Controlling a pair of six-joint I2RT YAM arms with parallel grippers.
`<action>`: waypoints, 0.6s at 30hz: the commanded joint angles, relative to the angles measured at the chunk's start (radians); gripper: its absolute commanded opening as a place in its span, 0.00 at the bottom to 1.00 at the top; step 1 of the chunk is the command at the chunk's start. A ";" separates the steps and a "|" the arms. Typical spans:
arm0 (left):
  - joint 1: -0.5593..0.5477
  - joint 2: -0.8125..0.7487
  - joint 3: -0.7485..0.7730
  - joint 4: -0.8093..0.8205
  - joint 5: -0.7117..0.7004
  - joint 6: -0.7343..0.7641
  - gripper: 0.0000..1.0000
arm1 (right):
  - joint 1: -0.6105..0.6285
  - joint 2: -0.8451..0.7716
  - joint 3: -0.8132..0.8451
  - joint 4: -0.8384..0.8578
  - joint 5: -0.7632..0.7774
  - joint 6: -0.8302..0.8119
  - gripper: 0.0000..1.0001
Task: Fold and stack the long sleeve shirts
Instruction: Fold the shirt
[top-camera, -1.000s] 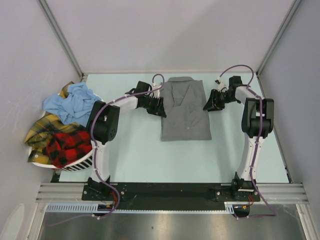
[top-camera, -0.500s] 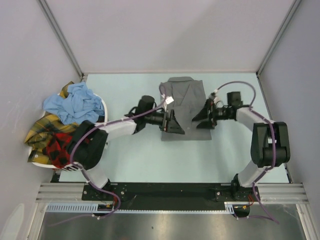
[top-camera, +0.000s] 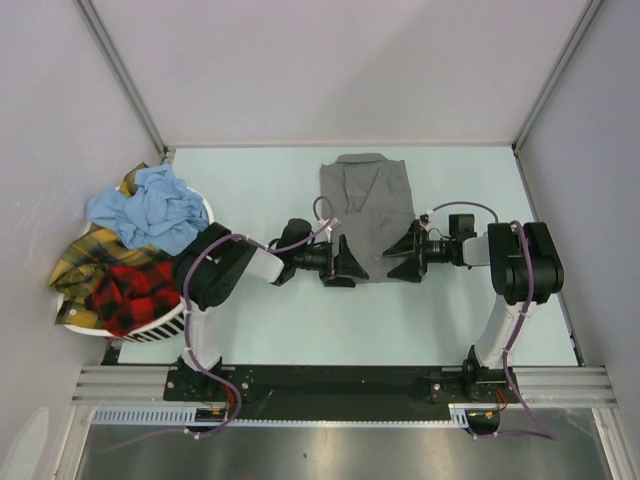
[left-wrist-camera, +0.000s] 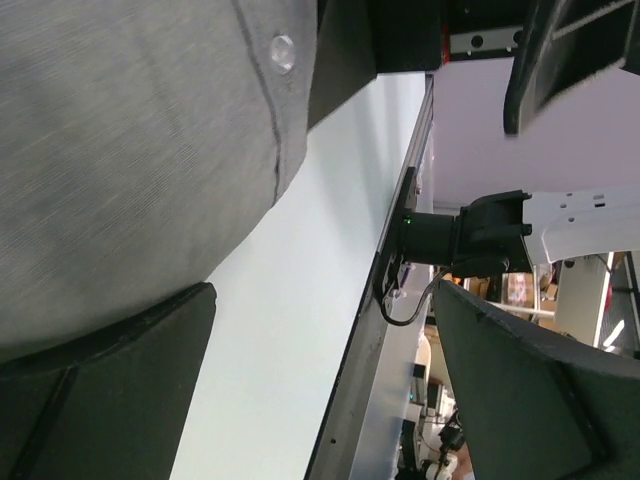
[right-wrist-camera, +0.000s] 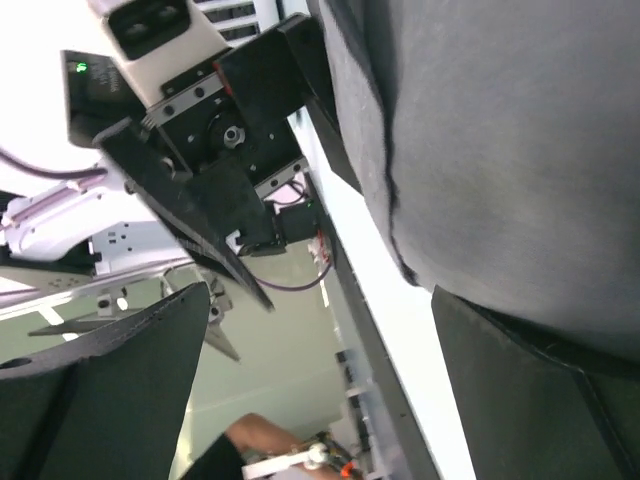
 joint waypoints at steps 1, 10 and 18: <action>0.112 -0.031 -0.114 -0.126 -0.114 0.077 0.99 | -0.127 0.064 -0.013 -0.260 0.133 -0.139 1.00; 0.116 -0.382 -0.147 -0.253 -0.032 0.325 0.99 | -0.102 -0.206 0.067 -0.344 0.097 -0.158 1.00; -0.076 -0.203 0.049 -0.056 -0.174 0.235 0.99 | 0.032 -0.225 0.015 0.093 0.207 0.229 1.00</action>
